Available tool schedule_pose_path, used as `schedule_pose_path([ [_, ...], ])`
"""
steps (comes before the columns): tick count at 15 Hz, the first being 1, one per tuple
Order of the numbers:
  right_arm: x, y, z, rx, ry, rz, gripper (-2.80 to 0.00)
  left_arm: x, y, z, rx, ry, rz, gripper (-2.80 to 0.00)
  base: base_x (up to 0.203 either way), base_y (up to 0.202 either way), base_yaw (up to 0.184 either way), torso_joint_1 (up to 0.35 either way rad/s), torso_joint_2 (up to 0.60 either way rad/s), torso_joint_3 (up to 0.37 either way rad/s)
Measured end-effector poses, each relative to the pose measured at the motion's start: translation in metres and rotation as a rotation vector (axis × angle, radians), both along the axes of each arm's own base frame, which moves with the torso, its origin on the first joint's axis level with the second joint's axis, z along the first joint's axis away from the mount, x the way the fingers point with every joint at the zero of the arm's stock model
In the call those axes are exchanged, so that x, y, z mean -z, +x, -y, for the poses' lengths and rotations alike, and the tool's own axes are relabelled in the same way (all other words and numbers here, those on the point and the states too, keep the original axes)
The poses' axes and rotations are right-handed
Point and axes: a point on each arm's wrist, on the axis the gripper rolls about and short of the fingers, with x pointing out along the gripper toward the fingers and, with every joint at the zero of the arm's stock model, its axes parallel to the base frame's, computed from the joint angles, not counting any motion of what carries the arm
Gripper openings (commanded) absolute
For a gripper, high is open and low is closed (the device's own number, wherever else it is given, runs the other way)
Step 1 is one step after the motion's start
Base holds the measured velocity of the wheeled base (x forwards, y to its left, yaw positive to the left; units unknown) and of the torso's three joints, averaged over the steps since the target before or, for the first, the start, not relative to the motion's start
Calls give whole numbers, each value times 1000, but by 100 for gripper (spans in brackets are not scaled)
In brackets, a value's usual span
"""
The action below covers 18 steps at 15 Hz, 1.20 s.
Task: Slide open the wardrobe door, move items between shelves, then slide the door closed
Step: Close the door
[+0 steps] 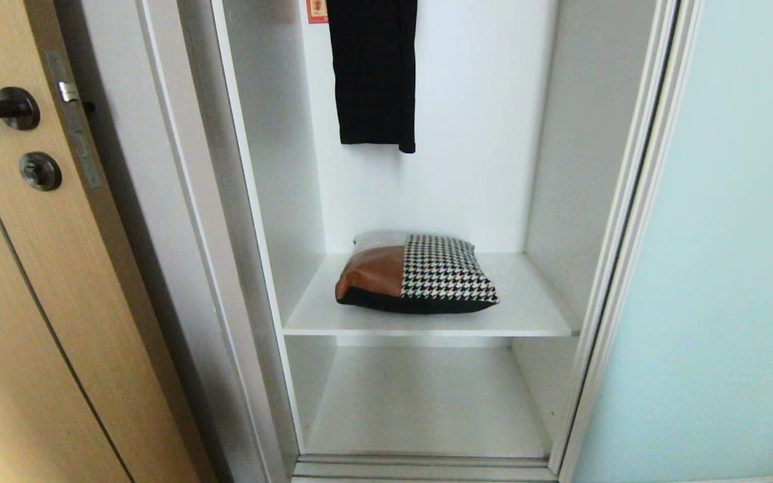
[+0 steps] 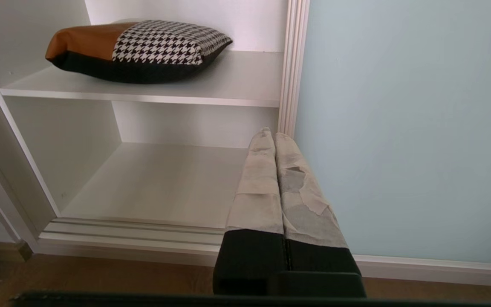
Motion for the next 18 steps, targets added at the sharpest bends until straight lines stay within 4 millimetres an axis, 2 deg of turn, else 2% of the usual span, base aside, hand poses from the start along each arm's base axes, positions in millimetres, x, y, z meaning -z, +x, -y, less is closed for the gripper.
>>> schedule_pose_path([
  [18, 0, 0, 0, 0, 0, 0, -280, 0, 0, 0, 0, 0, 0, -280, 0, 0, 0, 0, 0, 0],
])
